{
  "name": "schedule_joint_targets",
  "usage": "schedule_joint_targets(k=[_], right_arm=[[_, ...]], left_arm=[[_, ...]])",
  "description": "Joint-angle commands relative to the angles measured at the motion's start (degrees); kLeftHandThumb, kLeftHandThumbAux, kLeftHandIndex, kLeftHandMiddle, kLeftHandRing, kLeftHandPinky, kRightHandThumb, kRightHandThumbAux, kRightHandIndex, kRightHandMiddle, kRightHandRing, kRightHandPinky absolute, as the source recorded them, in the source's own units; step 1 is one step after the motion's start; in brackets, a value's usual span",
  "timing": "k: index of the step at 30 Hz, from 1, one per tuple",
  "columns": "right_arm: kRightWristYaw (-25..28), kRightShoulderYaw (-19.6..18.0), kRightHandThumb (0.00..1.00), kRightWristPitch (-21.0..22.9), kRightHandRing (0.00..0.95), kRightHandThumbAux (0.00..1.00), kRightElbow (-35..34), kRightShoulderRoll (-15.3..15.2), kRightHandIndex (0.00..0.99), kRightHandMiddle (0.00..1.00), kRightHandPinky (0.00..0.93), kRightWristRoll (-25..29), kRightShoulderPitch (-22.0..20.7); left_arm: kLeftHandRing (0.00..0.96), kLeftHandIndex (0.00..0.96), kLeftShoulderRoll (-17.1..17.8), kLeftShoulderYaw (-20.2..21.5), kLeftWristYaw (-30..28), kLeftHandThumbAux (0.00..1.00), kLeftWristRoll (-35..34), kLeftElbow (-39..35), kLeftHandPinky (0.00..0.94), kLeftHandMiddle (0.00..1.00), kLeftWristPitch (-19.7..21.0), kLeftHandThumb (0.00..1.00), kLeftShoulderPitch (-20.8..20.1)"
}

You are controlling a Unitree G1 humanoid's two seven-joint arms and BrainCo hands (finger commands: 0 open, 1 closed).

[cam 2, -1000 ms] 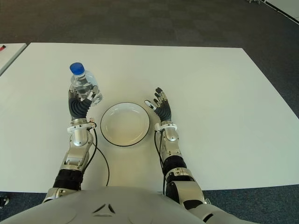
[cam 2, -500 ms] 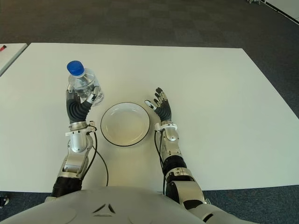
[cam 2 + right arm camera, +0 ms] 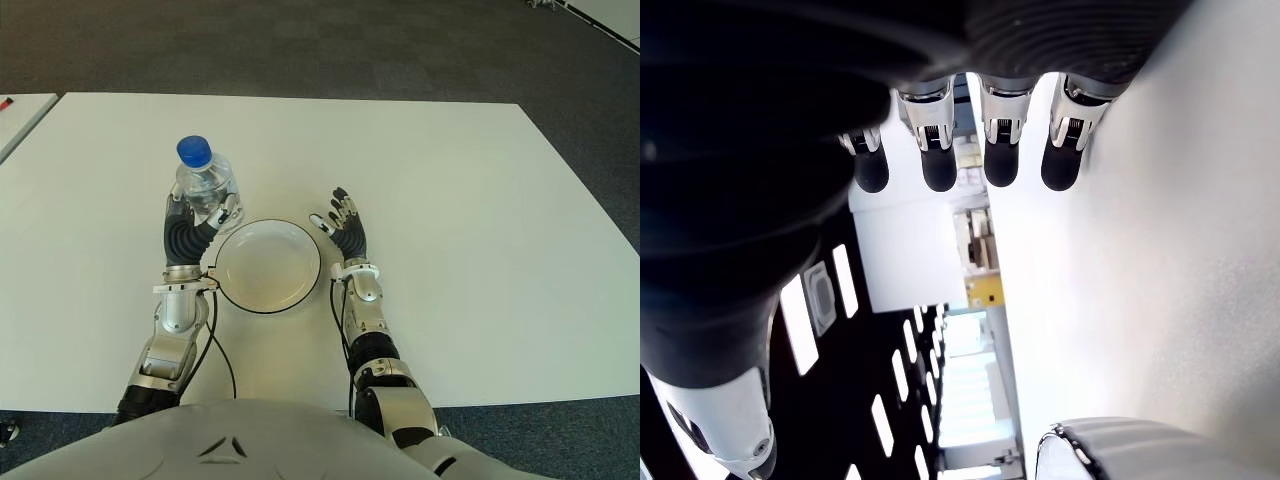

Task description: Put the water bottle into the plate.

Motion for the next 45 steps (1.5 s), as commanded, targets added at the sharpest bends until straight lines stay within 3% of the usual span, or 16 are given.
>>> schedule_joint_targets(k=[1,11,23,26,29,45], right_arm=[[-0.07,-0.45,0.135,3.34,0.021,0.73,2.83,1.03,0.02,0.021,0.078,0.66,2.34],[-0.25,-0.45,0.131,3.86,0.02,0.737,2.63,1.1,0.018,0.019,0.079,0.61,2.34],[-0.38,-0.56,0.141,4.06,0.026,0.743,3.01,0.98,0.025,0.027,0.081,0.58,2.16],[-0.39,-0.6,0.144,3.88,0.028,0.741,3.28,1.04,0.025,0.03,0.081,0.58,2.05],[-0.4,-0.61,0.144,3.75,0.029,0.739,3.4,1.06,0.025,0.031,0.081,0.5,2.02],[-0.01,-0.61,0.116,2.93,0.022,0.752,4.1,1.18,0.012,0.025,0.071,0.35,1.76]], left_arm=[[0.528,0.39,-0.76,-1.3,-1.32,0.649,0.84,0.67,0.847,0.511,1.78,0.951,-0.41],[0.528,0.39,-1.26,-3.72,-3.76,0.649,0.3,0.82,0.841,0.512,7.24,0.951,0.47],[0.529,0.392,-1.86,-5.46,-2.2,0.649,0.9,7.37,0.85,0.513,7.73,0.952,-0.5],[0.76,0.402,-1.74,-5.47,-2.64,0.659,0.55,9.43,0.862,0.533,8.15,0.888,-1.35],[0.836,0.405,-1.66,-5.39,-3.04,0.663,0.27,10.13,0.867,0.539,8.6,0.867,-1.73],[0.873,0.405,-1.35,-4.87,-5.59,0.665,-3.2,15.92,0.87,0.541,9.97,0.856,-3.62]])
